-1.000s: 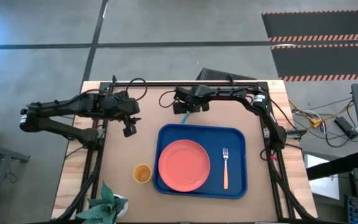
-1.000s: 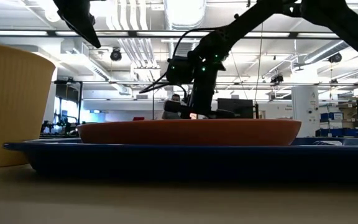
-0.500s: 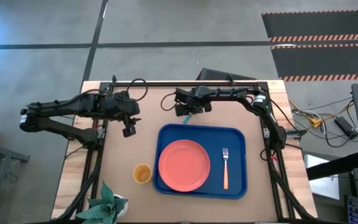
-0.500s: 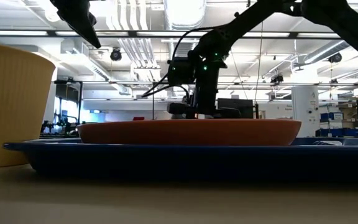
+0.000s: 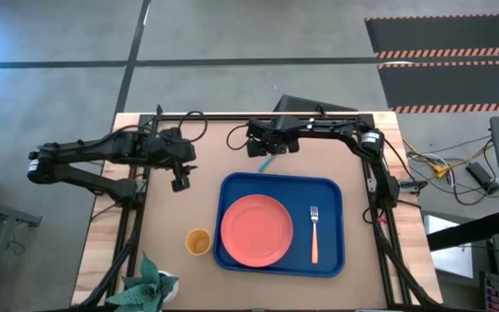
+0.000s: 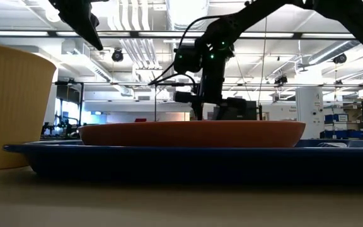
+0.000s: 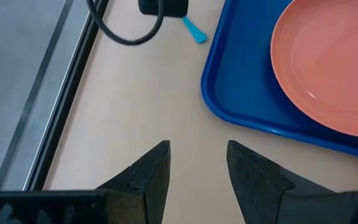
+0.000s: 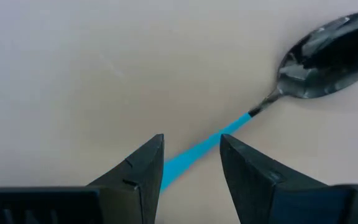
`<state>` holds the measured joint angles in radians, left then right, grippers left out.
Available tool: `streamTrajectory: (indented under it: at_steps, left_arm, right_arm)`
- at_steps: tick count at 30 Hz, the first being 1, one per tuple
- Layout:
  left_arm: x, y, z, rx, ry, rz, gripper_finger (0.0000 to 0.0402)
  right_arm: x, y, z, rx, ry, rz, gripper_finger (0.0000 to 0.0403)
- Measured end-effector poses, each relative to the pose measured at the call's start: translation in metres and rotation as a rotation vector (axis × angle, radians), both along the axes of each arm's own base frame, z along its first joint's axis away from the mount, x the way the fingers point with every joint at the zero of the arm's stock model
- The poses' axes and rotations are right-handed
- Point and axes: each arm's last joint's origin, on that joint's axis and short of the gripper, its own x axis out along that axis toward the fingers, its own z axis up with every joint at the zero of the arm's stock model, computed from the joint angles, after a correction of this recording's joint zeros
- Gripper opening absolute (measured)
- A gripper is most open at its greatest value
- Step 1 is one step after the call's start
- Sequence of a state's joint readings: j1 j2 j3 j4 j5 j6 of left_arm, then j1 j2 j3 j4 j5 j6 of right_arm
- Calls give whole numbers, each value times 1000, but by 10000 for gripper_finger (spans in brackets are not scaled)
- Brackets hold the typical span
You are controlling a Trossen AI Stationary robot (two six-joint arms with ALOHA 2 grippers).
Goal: Pick and place plate/cup/fork/spoon on tray
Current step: Put the blue spoon to the right of the light orange fork on the blue tray
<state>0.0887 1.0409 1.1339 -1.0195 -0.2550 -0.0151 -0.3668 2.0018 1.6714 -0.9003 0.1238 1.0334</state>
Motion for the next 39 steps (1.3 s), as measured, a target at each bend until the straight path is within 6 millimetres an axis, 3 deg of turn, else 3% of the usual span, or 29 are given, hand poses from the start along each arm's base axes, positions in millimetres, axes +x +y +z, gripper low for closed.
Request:
streamTrajectory:
  at_steps: [9, 19, 30, 39]
  left_arm:
    - [1, -1, -18, -35, 44, -24, 141]
    - [1, -1, -17, -35, 41, -27, 141]
    - [1, -1, -17, -26, 46, -41, 141]
    - [1, -1, -18, -27, 48, -48, 141]
  right_arm:
    - [-4, 6, -3, 26, 37, -104, 148]
    - [-13, 8, -24, 26, 66, -174, 148]
    - [-18, -8, -47, 5, -79, -280, 148]
    - [-29, -18, -61, 12, -90, -313, 148]
